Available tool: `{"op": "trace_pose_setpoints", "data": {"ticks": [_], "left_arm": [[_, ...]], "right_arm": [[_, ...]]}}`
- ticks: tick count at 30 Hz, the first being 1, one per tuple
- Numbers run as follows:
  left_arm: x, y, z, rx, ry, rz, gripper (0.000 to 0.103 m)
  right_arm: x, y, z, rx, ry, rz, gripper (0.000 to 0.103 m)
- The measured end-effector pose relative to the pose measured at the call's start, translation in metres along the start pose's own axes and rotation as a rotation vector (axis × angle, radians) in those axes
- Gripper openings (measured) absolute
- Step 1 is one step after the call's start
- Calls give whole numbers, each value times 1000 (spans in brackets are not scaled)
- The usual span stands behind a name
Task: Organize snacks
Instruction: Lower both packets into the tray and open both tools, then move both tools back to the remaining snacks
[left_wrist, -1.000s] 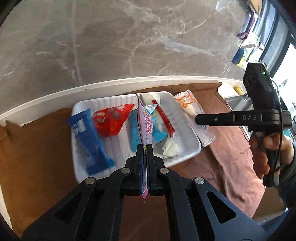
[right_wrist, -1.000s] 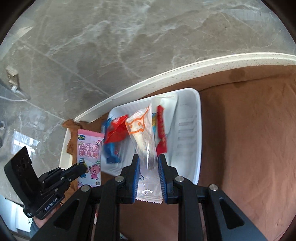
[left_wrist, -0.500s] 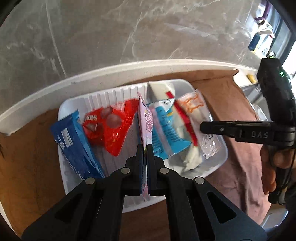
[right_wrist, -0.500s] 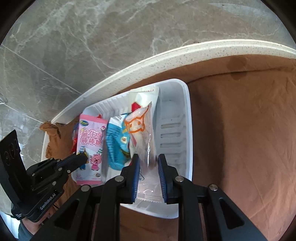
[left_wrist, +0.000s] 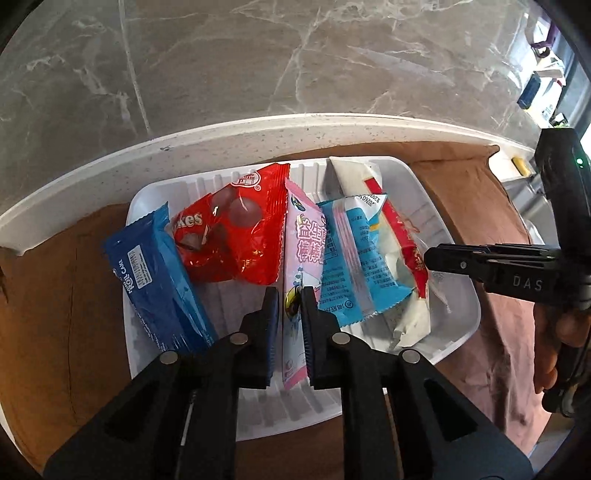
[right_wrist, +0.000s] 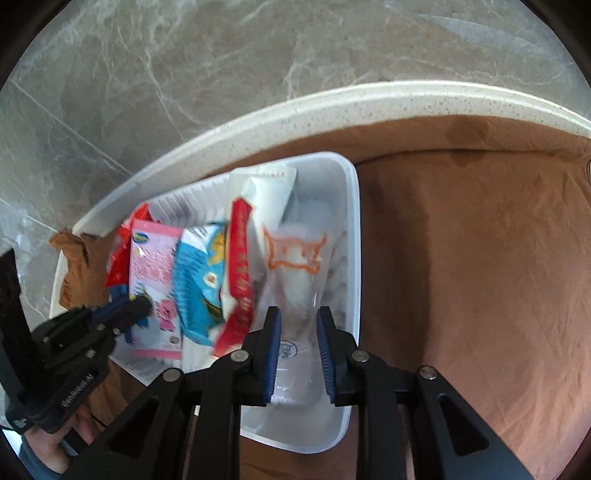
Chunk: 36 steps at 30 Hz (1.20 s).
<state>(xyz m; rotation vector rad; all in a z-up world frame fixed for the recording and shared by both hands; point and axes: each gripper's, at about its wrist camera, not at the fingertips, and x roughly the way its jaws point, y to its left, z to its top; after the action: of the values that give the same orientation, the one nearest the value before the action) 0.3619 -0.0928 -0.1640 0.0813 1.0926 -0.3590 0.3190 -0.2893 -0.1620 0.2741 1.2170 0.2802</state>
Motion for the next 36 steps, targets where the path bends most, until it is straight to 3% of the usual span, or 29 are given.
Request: {"op": "trace_pose_setpoints", "data": {"ticks": [2, 4, 11, 17, 19, 22, 26, 32, 35, 36], "left_arm": [[-1, -1, 0, 3, -10, 23, 31], [-5, 2, -2, -7, -22, 18, 68], [-27, -2, -11, -3, -67, 12, 70], [-74, -4, -28, 2, -162, 3, 85], [-92, 1, -36, -23, -212, 7, 98], [-116, 15, -53, -96, -287, 1, 103], [-142, 34, -73, -192, -309, -33, 103], [-191, 47, -112, -162, -408, -26, 103], [-210, 54, -135, -138, -392, -20, 103], [-214, 55, -141, -118, -351, -15, 103]], "right_arm": [[0, 0, -2, -7, -1, -8, 24], [-2, -1, -4, -5, -1, -15, 24], [-18, 3, -9, -8, -33, -10, 32], [-48, 7, -22, 16, -99, 61, 70], [-55, 8, -27, 27, -110, 88, 83], [-63, 10, -38, 42, -116, 114, 91], [-68, 15, -47, 60, -114, 120, 97], [-87, 16, -70, 81, -118, 148, 99], [-97, 20, -84, 93, -121, 161, 99], [-100, 21, -90, 100, -118, 166, 99]]}}
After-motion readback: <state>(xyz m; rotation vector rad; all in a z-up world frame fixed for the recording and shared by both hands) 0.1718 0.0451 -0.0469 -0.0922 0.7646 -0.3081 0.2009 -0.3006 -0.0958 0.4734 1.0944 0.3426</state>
